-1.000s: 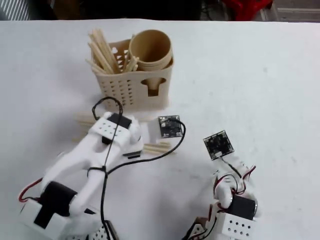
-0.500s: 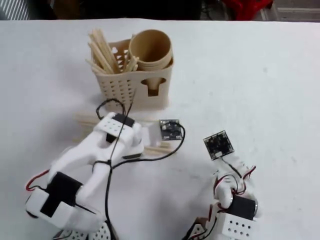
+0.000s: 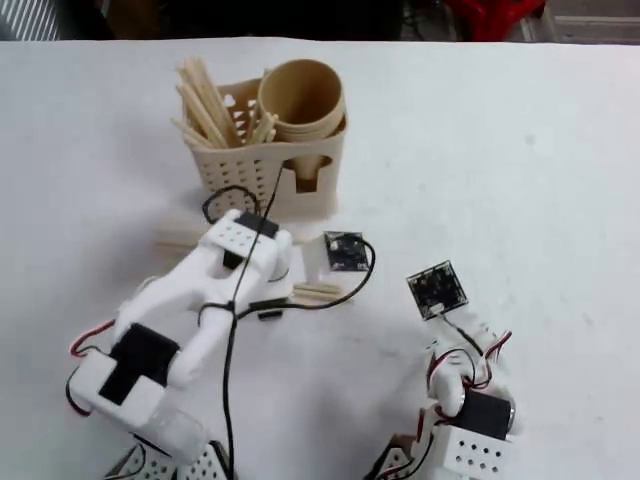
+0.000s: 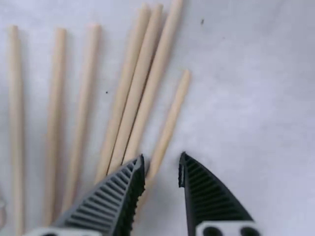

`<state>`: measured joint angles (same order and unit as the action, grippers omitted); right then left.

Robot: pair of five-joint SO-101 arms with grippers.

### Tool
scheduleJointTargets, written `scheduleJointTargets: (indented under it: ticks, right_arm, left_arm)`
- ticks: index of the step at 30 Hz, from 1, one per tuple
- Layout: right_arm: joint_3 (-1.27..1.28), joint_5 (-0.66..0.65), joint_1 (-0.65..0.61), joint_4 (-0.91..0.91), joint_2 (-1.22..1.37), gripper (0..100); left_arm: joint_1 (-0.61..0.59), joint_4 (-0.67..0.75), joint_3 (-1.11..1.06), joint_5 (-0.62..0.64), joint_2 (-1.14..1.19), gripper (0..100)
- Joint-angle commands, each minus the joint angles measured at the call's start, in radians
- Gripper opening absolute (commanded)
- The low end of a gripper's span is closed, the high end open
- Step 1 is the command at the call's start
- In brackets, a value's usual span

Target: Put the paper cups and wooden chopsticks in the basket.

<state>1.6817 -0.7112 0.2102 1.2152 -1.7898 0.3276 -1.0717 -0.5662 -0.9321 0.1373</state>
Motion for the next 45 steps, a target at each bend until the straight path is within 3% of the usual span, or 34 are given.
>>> scheduleJointTargets:
  ticks: [1,4,8,15,24,29,33,38,45]
  right_arm:
    - [0.009,-0.003,0.002,0.004,-0.008,1.8]
    - [0.009,-0.003,0.002,0.004,-0.008,1.8]
    - [0.009,-0.003,0.002,0.004,-0.008,1.8]
    - [0.009,-0.003,0.002,0.004,-0.008,1.8]
    - [0.009,-0.003,0.002,0.004,-0.008,1.8]
    - [0.009,-0.003,0.002,0.004,-0.008,1.8]
    - [0.009,-0.003,0.002,0.004,-0.008,1.8]
    - [0.009,-0.003,0.002,0.004,-0.008,1.8]
    - [0.009,-0.003,0.002,0.004,-0.008,1.8]
  left_arm:
    - [-0.005,-0.041,0.044,-0.006,0.056,13]
    - [-0.007,-0.041,0.046,-0.005,0.056,12]
    - [-0.010,-0.035,0.048,-0.005,0.056,2]
    - [0.002,-0.046,0.049,-0.003,0.019,2]
    - [0.007,-0.285,0.098,0.101,-0.470,2]
    - [0.007,-0.446,0.301,0.184,-0.677,2]
    - [0.001,-0.502,0.519,0.301,-0.697,2]
    - [0.002,-0.423,0.752,0.532,-0.665,2]
    - [-0.044,-0.055,0.829,0.807,-0.615,2]
